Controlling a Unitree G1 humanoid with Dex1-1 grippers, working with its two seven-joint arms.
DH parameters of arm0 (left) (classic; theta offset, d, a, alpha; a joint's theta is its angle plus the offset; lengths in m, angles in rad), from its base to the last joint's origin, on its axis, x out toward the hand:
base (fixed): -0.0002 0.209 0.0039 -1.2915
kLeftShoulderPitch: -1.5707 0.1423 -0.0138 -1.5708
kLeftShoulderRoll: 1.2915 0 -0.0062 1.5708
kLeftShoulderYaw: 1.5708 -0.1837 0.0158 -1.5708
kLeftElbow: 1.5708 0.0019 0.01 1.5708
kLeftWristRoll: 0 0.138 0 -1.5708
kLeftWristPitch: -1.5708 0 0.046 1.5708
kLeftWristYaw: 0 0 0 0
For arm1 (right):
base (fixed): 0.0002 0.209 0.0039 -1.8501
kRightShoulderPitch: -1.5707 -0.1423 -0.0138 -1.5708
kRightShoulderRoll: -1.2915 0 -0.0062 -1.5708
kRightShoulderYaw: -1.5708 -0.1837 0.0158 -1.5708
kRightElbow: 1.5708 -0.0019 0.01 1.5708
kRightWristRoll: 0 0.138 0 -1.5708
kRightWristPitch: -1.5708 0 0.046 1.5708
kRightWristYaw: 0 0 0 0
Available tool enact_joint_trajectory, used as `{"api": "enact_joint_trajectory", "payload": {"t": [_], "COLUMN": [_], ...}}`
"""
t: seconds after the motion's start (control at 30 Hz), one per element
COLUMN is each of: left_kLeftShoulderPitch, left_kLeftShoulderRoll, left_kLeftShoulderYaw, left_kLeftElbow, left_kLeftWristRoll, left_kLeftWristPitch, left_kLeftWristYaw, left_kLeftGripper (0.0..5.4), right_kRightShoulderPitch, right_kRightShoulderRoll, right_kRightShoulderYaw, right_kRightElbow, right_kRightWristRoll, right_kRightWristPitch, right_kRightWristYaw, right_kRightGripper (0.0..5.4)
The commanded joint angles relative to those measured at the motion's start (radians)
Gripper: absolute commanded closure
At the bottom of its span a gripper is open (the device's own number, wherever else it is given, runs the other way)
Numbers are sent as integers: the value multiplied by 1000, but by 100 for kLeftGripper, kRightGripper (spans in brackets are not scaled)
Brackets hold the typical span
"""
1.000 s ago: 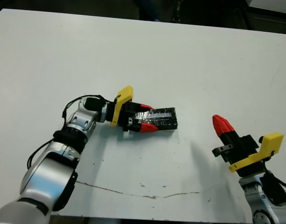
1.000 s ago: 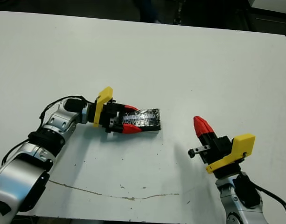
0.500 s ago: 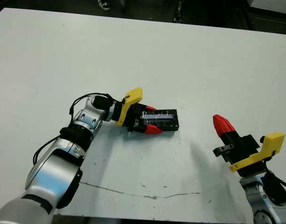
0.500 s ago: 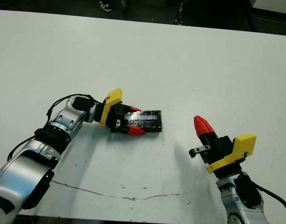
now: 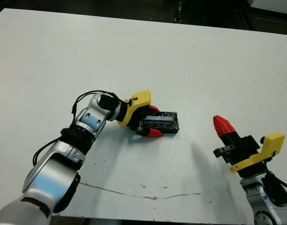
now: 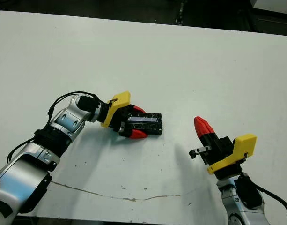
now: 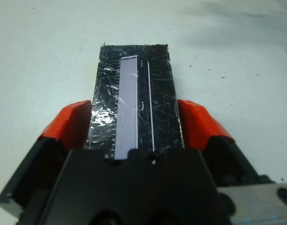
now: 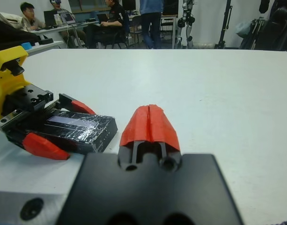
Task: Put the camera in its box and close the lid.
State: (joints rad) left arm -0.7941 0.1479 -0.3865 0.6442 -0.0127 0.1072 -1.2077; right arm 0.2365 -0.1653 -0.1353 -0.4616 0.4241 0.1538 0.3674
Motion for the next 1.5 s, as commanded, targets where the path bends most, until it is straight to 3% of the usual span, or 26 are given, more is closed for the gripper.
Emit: {"api": "enact_joint_trajectory", "payload": {"t": [0.03, 0.1, 0.43, 0.63, 0.87, 1.1, 1.37, 1.5], "left_kLeftShoulderPitch": [56, 59, 86, 146, 250, 313, 358, 395], "left_kLeftShoulderRoll": [-68, -63, -16, 83, 244, 376, 443, 444], "left_kLeftShoulderYaw": [-47, -44, 5, 50, 152, 243, 320, 391], "left_kLeftElbow": [27, 32, 28, -97, -236, -236, -273, -364], "left_kLeftWristRoll": [9, 8, -27, -71, -143, -165, -188, -219], "left_kLeftWristPitch": [22, 18, 37, 118, 138, 114, 133, 171], "left_kLeftWristYaw": [-4, 2, -9, -18, -17, 5, 62, 165], "left_kLeftGripper": [26, 3, 1, 1, 1, 1, 1, 1], "right_kRightShoulderPitch": [14, 15, 15, 14, 13, 11, 11, 10], "right_kRightShoulderRoll": [-12, -11, -13, -12, -15, -13, -16, -18], "right_kRightShoulderYaw": [-7, -5, -5, -2, -5, 3, 3, 5], "right_kRightElbow": [0, 4, 4, 3, 4, 15, 8, 12], "right_kRightWristRoll": [-3, -11, -3, -6, 8, 3, 19, 9], "right_kRightWristPitch": [0, -13, 0, 3, 11, -8, 8, -3], "right_kRightWristYaw": [-6, -3, 0, -4, 2, 10, 10, 10], "right_kRightGripper": [540, 540, 540, 540, 540, 540, 540, 540]}}
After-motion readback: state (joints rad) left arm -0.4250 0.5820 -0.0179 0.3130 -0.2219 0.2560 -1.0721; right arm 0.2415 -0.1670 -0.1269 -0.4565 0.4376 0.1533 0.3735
